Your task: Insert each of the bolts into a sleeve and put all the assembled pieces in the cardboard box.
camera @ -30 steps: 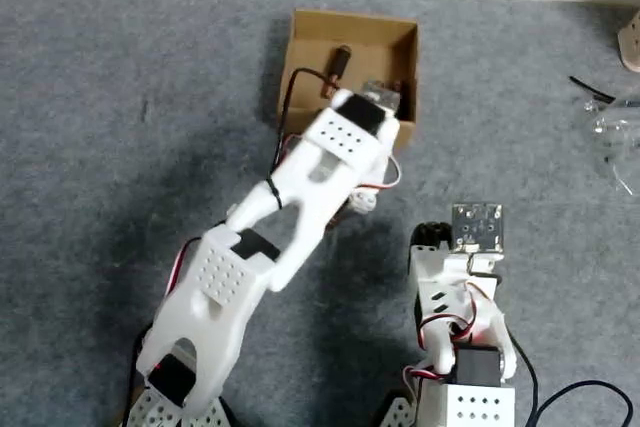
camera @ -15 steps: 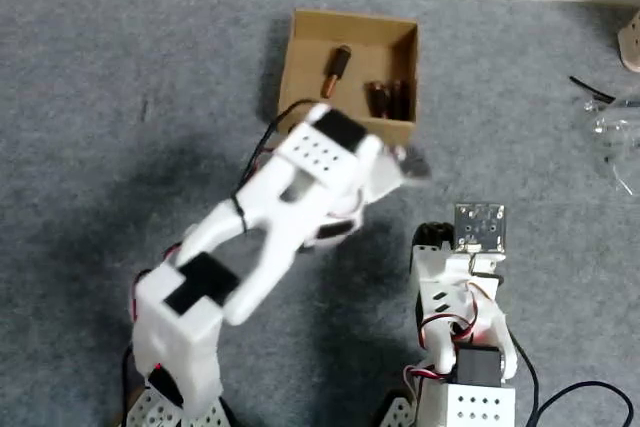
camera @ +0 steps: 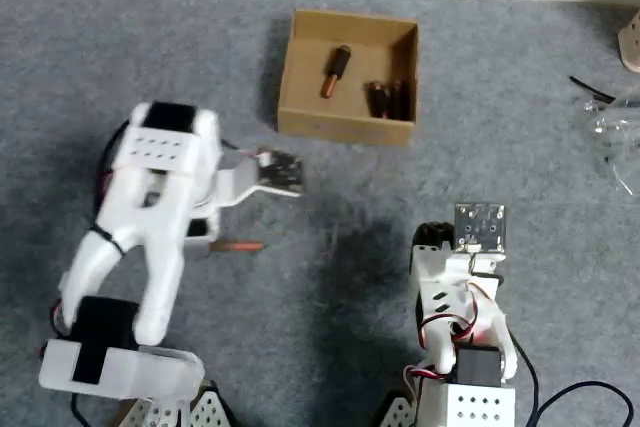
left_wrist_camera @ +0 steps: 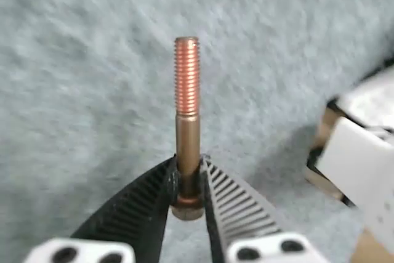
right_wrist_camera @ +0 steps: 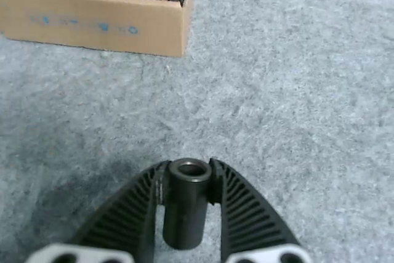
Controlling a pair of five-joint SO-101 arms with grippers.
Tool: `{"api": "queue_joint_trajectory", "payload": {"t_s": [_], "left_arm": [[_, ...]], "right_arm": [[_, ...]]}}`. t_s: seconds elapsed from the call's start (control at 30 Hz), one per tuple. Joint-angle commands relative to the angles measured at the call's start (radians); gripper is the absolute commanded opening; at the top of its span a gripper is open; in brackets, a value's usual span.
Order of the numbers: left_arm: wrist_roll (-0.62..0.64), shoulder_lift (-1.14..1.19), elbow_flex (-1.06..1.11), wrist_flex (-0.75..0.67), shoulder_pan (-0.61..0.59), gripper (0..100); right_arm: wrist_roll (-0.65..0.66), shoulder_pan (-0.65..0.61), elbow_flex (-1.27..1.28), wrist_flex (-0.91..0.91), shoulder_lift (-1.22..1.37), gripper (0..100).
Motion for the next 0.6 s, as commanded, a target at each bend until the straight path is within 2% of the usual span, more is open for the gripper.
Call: {"api": "queue_joint_trajectory", "payload": {"t_s": [0.0,0.2,0.37,0.57], "left_arm": [[-0.152,-0.054,0.073,0.003,-0.108,0],[-0.170,-0.064,0.185,-0.236,-0.205,0],[-0.166,-0.054,0.277,-0.416,-0.206,0],[-0.164,-0.053,0.283,-0.591,-0.214,0]], "right_arm": [[0.012,0.010,0.071,-0.041,-0.015,0.5],[0.012,0.010,0.073,-0.041,-0.015,0.5],[0.012,0.010,0.073,-0.041,-0.015,0.5],[0.012,0.010,0.073,-0.042,-0.015,0.5]]}}
